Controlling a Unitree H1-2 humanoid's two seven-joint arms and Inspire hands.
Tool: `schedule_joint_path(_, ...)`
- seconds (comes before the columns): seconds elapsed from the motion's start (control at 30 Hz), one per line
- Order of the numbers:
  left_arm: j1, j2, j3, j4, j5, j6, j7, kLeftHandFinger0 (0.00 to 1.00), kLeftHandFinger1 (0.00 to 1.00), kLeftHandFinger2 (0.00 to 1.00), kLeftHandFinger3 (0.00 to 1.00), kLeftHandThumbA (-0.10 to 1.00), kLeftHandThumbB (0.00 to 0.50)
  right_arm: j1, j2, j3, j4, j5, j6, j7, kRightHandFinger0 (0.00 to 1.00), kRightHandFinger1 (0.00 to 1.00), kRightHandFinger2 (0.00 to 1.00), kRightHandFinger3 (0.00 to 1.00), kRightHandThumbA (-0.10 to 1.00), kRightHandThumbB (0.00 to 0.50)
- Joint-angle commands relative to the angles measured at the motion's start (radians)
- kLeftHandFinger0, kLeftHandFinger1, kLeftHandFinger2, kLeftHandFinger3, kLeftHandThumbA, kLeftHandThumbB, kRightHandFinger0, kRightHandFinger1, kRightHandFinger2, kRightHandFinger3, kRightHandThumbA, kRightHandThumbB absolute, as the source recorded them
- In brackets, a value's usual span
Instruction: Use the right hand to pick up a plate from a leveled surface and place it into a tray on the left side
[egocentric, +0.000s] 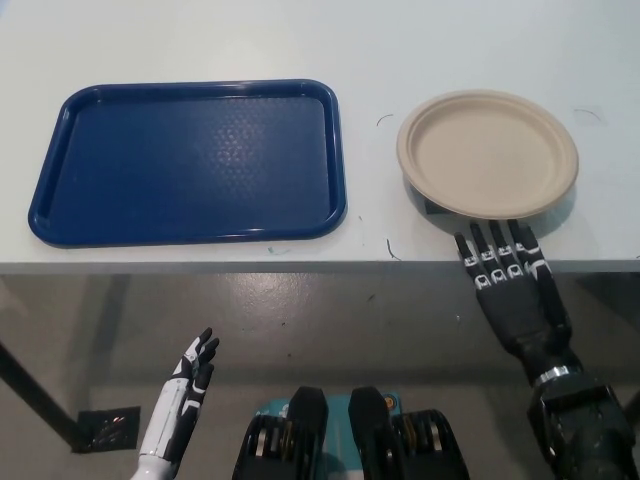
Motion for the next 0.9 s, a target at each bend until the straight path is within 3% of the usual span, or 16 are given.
schedule_joint_path(0.0,-0.009,0.003,0.000,-0.031,-0.005,-0.035,0.012,1.00,1.00,1.00,1.00,1.00,0.152,-0.069,0.003,-0.019,0.045,-0.024,-0.035,0.010,1.00,1.00,1.00,1.00,1.00,0.400)
schedule_joint_path(0.47,-0.019,0.005,-0.004,-0.022,-0.003,-0.044,0.009,1.00,1.00,1.00,1.00,1.00,0.168,-0.173,-0.027,-0.069,0.313,-0.086,-0.096,0.086,1.00,1.00,1.00,1.00,1.00,0.416)
schedule_joint_path(0.7,-0.003,0.002,-0.005,-0.031,-0.002,-0.042,0.009,1.00,1.00,1.00,1.00,1.00,0.153,-0.228,-0.049,-0.089,0.354,-0.090,-0.110,0.125,1.00,1.00,1.00,1.00,1.00,0.461)
schedule_joint_path(0.8,-0.006,-0.002,-0.003,-0.028,-0.003,-0.046,0.014,1.00,1.00,1.00,1.00,1.00,0.161,-0.260,-0.069,-0.086,0.353,-0.113,-0.108,0.101,1.00,1.00,1.00,1.00,1.00,0.499)
schedule_joint_path(0.87,-0.006,0.000,-0.003,-0.027,-0.001,-0.048,0.014,1.00,1.00,1.00,1.00,1.00,0.161,-0.271,-0.072,-0.091,0.332,-0.117,-0.095,0.060,1.00,1.00,1.00,1.00,1.00,0.500)
